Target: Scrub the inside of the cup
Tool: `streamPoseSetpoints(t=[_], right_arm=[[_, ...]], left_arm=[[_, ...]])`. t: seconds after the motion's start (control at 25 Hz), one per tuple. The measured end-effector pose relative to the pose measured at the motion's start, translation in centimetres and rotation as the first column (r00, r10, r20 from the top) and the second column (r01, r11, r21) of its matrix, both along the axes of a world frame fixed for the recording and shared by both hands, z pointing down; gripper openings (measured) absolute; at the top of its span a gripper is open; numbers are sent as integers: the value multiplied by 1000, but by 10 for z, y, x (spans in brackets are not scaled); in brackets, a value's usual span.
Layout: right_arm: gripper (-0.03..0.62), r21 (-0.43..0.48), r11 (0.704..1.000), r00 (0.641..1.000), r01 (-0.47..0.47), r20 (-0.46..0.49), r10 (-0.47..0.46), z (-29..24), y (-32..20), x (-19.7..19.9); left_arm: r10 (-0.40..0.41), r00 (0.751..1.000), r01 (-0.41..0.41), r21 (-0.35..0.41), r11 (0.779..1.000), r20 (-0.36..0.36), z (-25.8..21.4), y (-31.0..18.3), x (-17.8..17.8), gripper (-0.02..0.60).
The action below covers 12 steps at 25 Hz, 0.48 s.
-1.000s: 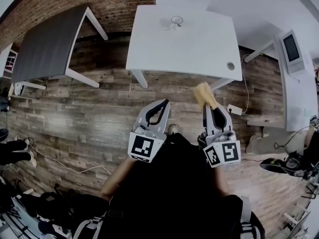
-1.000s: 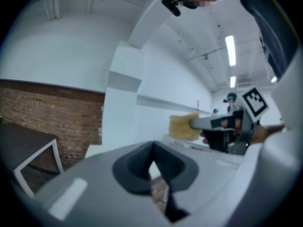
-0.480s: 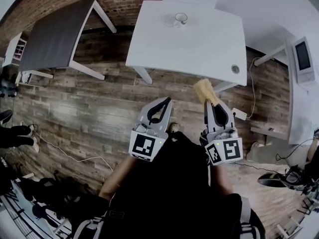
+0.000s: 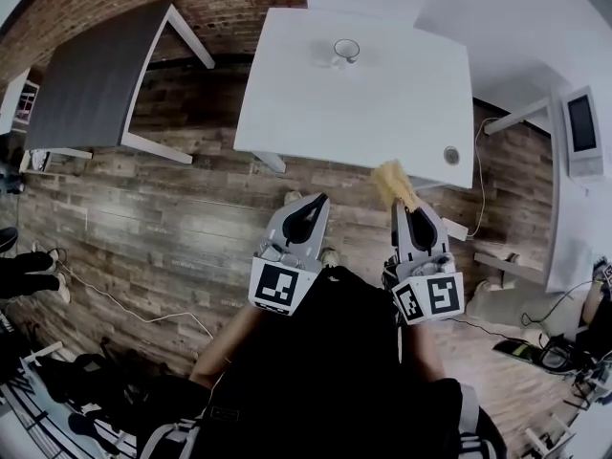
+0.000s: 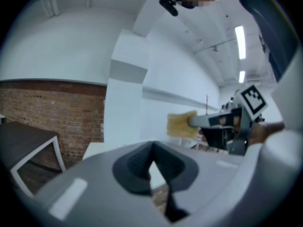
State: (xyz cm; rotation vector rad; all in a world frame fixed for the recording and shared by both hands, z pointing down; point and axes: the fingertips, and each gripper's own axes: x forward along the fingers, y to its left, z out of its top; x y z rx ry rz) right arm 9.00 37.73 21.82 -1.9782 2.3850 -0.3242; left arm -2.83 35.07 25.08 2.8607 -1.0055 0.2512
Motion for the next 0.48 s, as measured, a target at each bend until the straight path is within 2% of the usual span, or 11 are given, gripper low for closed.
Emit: streamPoseSetpoints(t=[0.28,0.48], right_arm=[[34,-7,1000,1000,-22,-22,22,1,-85,-1],[34,-33,996,997,-81,-20,81,2,-137,0]], left_arm=[[42,999,-42,-8,999,4,7,-89,2,3],[93,995,-93,-6,996,20,9,-149,-5,5]])
